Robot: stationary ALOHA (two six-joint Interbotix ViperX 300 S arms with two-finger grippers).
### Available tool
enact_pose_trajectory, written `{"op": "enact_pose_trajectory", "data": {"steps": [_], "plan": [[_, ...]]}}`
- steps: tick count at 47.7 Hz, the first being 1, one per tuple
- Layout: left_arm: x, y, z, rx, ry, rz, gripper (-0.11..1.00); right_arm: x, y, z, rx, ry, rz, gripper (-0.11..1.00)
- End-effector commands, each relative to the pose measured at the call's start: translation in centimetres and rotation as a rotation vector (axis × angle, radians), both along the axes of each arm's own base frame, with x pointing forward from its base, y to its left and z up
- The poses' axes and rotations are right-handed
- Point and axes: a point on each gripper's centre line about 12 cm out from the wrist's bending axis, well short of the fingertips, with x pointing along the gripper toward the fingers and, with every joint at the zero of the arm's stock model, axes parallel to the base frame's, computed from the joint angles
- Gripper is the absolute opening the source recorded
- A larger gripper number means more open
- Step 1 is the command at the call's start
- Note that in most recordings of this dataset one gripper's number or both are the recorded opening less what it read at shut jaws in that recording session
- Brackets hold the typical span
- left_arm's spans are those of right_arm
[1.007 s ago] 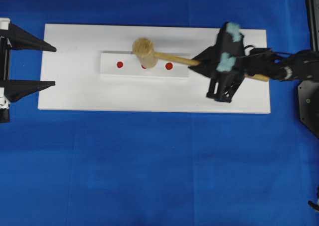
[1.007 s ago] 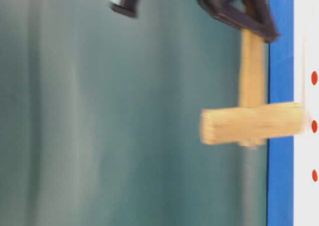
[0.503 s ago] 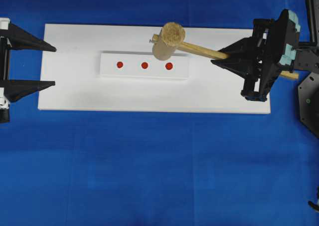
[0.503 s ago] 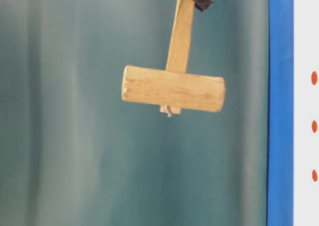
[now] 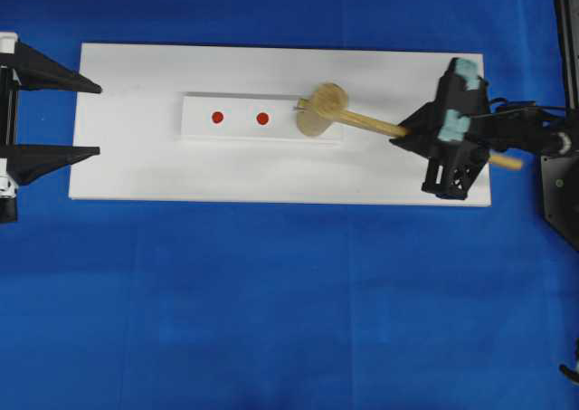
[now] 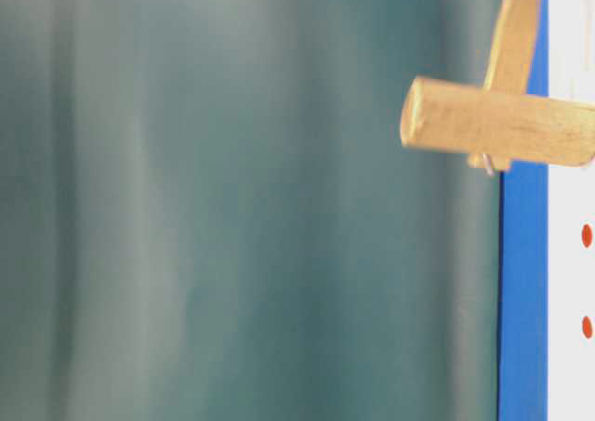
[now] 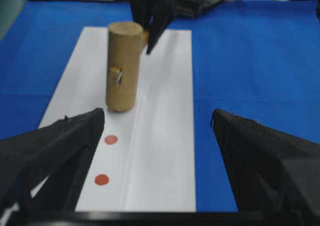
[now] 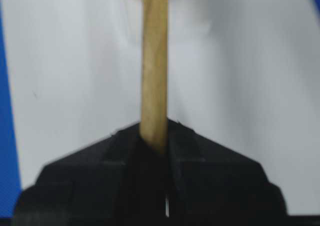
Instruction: Hit the mark with a hammer.
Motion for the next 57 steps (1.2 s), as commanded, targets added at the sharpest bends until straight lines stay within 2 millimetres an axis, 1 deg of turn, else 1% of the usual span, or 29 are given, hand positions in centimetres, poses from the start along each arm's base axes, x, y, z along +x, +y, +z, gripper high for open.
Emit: {"op": "enact_pose_trajectory", "data": {"steps": [1, 8, 12, 16, 19, 24, 28, 32, 42, 48, 57], "plan": [[0.2, 0.1, 0.5, 0.0, -0.018, 0.003, 0.86, 0.8, -0.1, 0.4, 0.002, -0.015, -0.009, 0.02], [0.2, 0.1, 0.4, -0.001, -0.014, 0.003, 0.86, 1.0, -0.2, 1.8, -0.015, -0.067, -0.005, 0.02], [0.1, 0.1, 0.4, -0.001, -0.014, 0.003, 0.86, 1.0, -0.2, 3.4, -0.02, -0.123, -0.002, 0.02], [0.2, 0.0, 0.5, -0.001, -0.015, 0.002, 0.86, 1.1, -0.1, 5.5, -0.028, -0.196, 0.004, 0.02], [0.2, 0.0, 0.4, -0.001, -0.011, 0.002, 0.86, 0.8, 0.0, 7.2, -0.034, -0.256, 0.012, 0.02], [0.1, 0.1, 0.4, -0.001, -0.012, 0.003, 0.86, 0.3, 0.2, 9.0, -0.047, -0.319, 0.038, 0.02], [0.1, 0.1, 0.4, -0.001, -0.012, 0.003, 0.86, 0.0, 0.4, 9.5, -0.049, -0.335, 0.05, 0.02], [0.2, 0.1, 0.4, -0.001, -0.011, 0.003, 0.86, 0.1, 0.4, 9.5, -0.046, -0.333, 0.051, 0.02], [0.2, 0.1, 0.4, -0.001, -0.009, 0.003, 0.86, 1.1, 0.5, 9.5, -0.035, -0.315, 0.062, 0.02], [0.3, 0.1, 0.2, -0.001, -0.002, 0.003, 0.86, 2.5, 0.6, 10.0, -0.032, -0.318, 0.075, 0.02], [0.3, 0.1, 0.0, -0.002, 0.008, 0.003, 0.86, 5.6, 1.0, 10.5, -0.025, -0.311, 0.099, 0.02]]}}
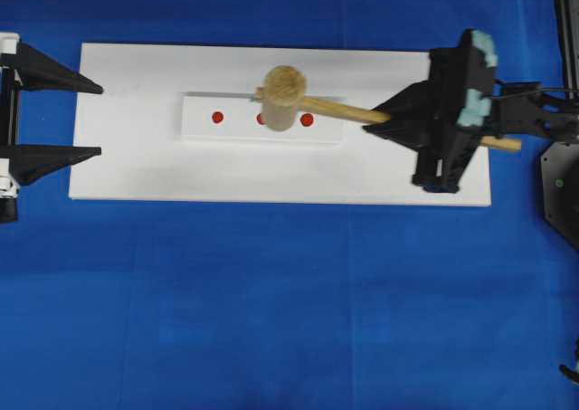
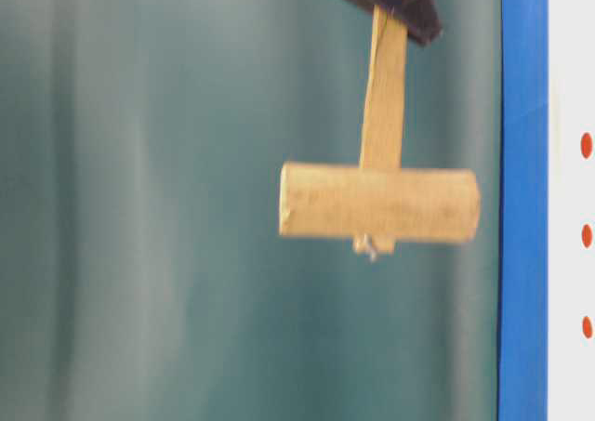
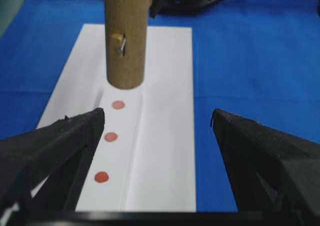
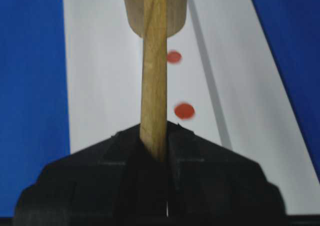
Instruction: Hit the mark with a hammer.
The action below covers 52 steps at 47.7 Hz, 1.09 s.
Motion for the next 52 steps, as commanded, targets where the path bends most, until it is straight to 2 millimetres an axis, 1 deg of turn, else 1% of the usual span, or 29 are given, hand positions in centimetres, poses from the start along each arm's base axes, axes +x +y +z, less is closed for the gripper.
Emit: {"op": "enact_pose_trajectory", "data": {"steps": [1, 13, 21, 26, 37, 45, 52], "plan": [[0.2, 0.0, 0.2, -0.003, -0.005, 0.001, 0.86, 2.1, 0.2, 1.5, -0.008, -0.036, 0.011, 0.02], [0.2, 0.0, 0.1, -0.003, 0.0, 0.001, 0.86, 6.7, 0.5, 1.8, -0.008, -0.035, 0.029, 0.02], [0.2, 0.0, 0.0, -0.005, 0.003, 0.002, 0.86, 8.6, 0.7, 2.1, -0.015, -0.043, 0.039, 0.02], [0.2, 0.0, -0.1, -0.006, 0.004, 0.001, 0.86, 9.0, 0.7, 2.1, -0.017, -0.045, 0.042, 0.02], [0.6, 0.4, 0.2, -0.004, -0.04, 0.02, 0.87, 8.9, 1.0, 2.0, -0.018, -0.042, 0.051, 0.02], [2.0, 0.7, 0.0, -0.001, -0.077, 0.031, 0.87, 9.0, 1.0, 2.1, -0.018, -0.043, 0.051, 0.02], [3.9, 1.0, -0.8, -0.001, -0.066, 0.034, 0.87, 9.0, 1.0, 2.1, -0.02, -0.043, 0.052, 0.02]]}}
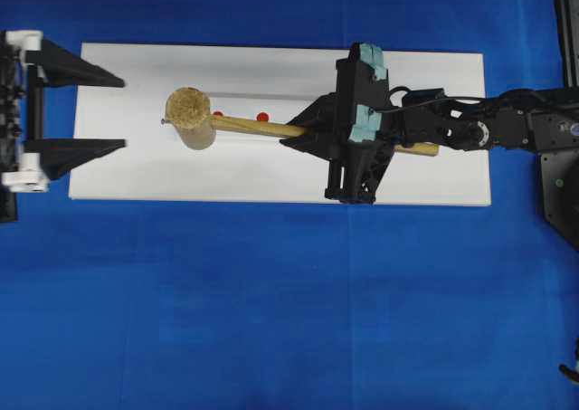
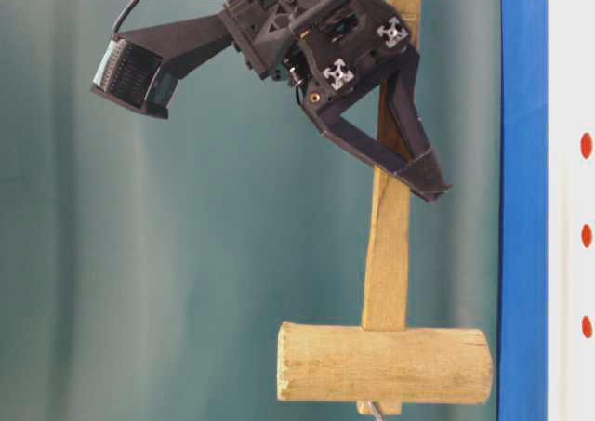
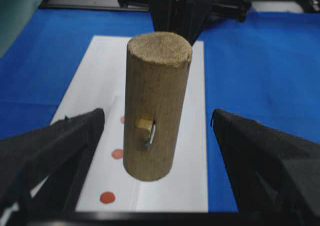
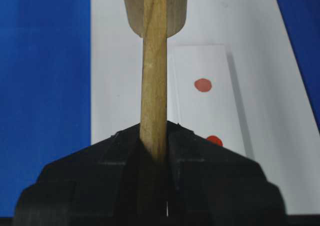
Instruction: Hit the mark with a hammer.
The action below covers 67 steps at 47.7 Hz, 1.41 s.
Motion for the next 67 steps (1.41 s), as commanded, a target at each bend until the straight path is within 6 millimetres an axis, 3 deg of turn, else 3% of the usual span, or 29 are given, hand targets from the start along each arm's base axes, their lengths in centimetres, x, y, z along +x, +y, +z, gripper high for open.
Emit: {"op": "enact_pose_trajectory", "data": {"steps": [1, 22, 37, 42, 49, 67], "plan": [[1.5, 0.2, 0.3, 0.0, -0.015, 0.006, 0.87, 0.5, 0.0, 1.7, -0.012, -0.049, 0.002, 0.02], [8.2, 0.8, -0.3, -0.005, 0.053, 0.007, 0.92, 0.5, 0.0, 1.7, -0.012, -0.049, 0.002, 0.02], [9.2, 0.9, -0.5, -0.01, 0.088, 0.007, 0.9, 0.4, 0.0, 1.7, -0.012, -0.047, 0.002, 0.02], [9.2, 0.9, -0.7, -0.011, 0.101, 0.006, 0.8, 0.4, 0.0, 1.7, -0.014, -0.046, 0.004, 0.02], [9.1, 0.9, -0.7, -0.021, 0.101, 0.007, 0.45, 0.4, 0.1, 1.7, -0.021, -0.045, 0.013, 0.02], [9.3, 0.9, -0.6, -0.023, 0.09, 0.007, 0.46, 0.4, 0.5, 1.4, -0.02, -0.026, 0.046, 0.02]]}}
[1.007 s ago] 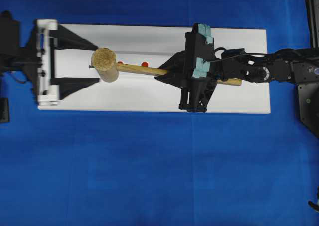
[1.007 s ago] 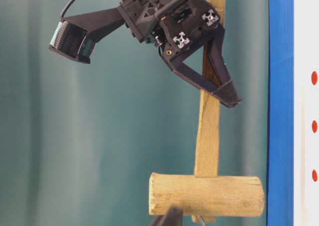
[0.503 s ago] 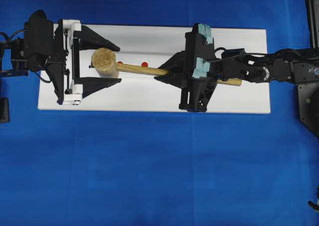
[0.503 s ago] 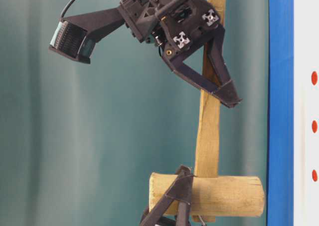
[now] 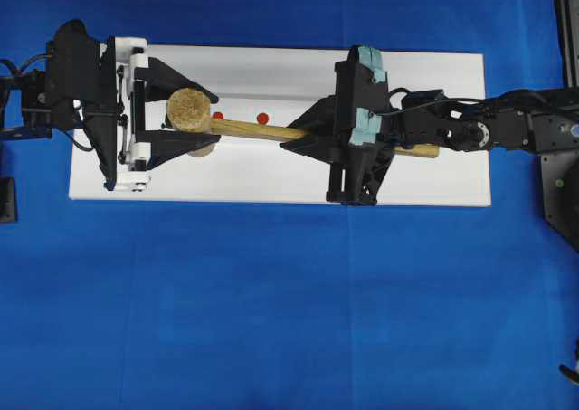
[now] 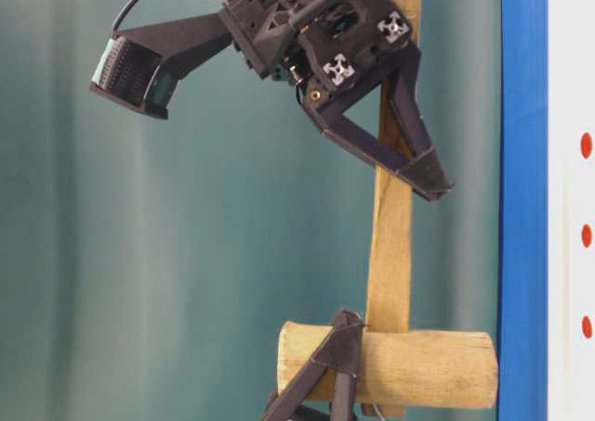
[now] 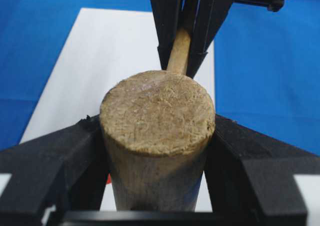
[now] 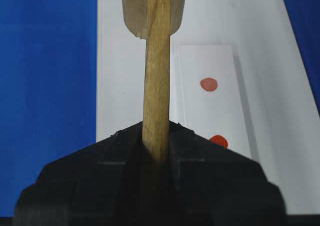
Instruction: Hit the mark with a hammer.
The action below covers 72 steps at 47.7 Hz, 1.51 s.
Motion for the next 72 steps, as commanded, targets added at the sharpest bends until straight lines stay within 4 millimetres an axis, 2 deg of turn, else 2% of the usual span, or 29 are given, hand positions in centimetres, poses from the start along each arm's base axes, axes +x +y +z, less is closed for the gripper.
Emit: {"op": "enact_pose_trajectory", "data": {"steps": [1, 12, 14, 19, 28, 31, 36, 48, 59, 72], "plan": [[0.5, 0.1, 1.2, -0.007, -0.042, 0.005, 0.46, 0.4, 0.2, 1.5, -0.018, -0.036, 0.02, 0.02], [0.3, 0.1, 1.1, -0.023, -0.039, 0.009, 0.46, 0.1, 0.4, 1.3, -0.013, -0.023, 0.039, 0.02], [0.3, 0.0, 1.1, -0.029, -0.041, 0.009, 0.46, 0.1, 0.4, 1.3, -0.013, -0.02, 0.04, 0.05], [0.3, 0.1, 1.2, -0.047, -0.043, 0.014, 0.46, 0.0, 0.4, 1.4, -0.014, -0.025, 0.037, 0.27], [0.3, 0.1, 0.9, -0.13, -0.03, 0.036, 0.46, 0.0, 0.5, 2.0, -0.095, -0.061, 0.046, 0.83], [0.3, 0.1, 0.7, -0.192, -0.013, 0.053, 0.46, 0.1, 0.9, 2.6, -0.144, -0.091, 0.055, 0.94], [0.2, 0.2, 0.4, -0.316, 0.005, 0.094, 0.46, 0.1, 1.2, 3.3, -0.188, -0.118, 0.071, 0.89], [0.1, 0.4, 0.2, -0.692, -0.016, 0.206, 0.46, 0.1, 1.2, 3.3, -0.238, -0.117, 0.089, 0.9], [0.0, 0.3, 0.0, -0.984, -0.02, 0.3, 0.46, 0.4, 1.0, 2.2, -0.306, -0.086, 0.108, 0.9], [0.1, -0.6, 0.8, -1.068, -0.033, 0.283, 0.46, 1.1, 0.2, 0.0, -0.323, -0.028, 0.099, 0.9]]}}
